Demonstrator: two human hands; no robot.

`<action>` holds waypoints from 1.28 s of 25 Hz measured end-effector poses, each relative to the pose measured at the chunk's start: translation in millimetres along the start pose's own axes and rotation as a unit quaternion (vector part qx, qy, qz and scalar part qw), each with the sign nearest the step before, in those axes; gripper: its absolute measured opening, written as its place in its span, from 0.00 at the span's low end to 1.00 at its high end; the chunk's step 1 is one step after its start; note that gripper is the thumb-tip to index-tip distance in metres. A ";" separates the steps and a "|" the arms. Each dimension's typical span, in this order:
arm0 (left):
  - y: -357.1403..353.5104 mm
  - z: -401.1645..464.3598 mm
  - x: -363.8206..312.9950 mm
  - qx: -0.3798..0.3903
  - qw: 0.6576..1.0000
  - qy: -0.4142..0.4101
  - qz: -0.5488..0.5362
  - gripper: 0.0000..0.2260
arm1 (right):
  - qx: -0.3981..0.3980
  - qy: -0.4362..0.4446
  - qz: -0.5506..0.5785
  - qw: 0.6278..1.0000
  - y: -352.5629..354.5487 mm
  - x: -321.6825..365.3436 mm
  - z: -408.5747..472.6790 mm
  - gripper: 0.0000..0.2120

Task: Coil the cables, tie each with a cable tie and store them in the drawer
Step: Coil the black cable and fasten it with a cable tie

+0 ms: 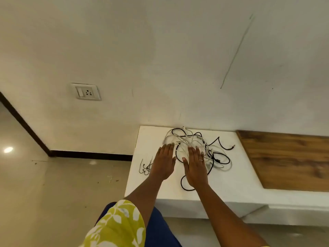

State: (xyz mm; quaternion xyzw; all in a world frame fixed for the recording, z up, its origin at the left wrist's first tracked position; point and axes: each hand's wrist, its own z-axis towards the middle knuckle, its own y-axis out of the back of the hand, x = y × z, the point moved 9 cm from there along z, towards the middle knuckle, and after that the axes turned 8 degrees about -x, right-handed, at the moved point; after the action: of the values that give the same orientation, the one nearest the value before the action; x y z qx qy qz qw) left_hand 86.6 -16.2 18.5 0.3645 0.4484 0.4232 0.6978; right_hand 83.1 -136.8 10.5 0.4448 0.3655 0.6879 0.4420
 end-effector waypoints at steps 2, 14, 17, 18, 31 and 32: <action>-19.0 -9.9 -4.8 0.046 0.999 0.016 -0.011 0.23 | 0.030 -0.007 -0.004 1.000 -11.3 -10.6 -17.9 0.25; -100.0 -49.3 5.9 0.194 0.923 0.214 -0.253 0.18 | 0.161 -0.009 -0.087 0.983 -72.9 -17.7 -60.8 0.14; -85.5 -26.4 -13.4 0.153 0.939 0.148 -0.271 0.17 | 0.120 -0.042 0.027 0.992 -50.5 -13.2 -40.1 0.16; -78.1 -15.5 -17.6 0.127 0.944 0.134 -0.273 0.16 | 0.103 -0.054 0.077 0.990 -39.3 -11.9 -30.0 0.15; 13.2 115.4 -28.2 -0.032 0.913 0.168 -0.370 0.05 | -0.169 -0.051 0.361 0.916 157.7 -12.7 131.2 0.11; 16.8 119.9 -26.3 -0.041 0.909 0.175 -0.377 0.06 | -0.178 -0.045 0.375 0.909 168.5 -12.1 136.3 0.10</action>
State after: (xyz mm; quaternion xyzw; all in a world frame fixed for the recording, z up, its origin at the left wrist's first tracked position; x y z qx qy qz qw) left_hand 187.8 -49.5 81.5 0.0598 0.6493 0.2036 0.7303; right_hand 165.5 -190.8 204.0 0.4936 0.0231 0.8359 0.2389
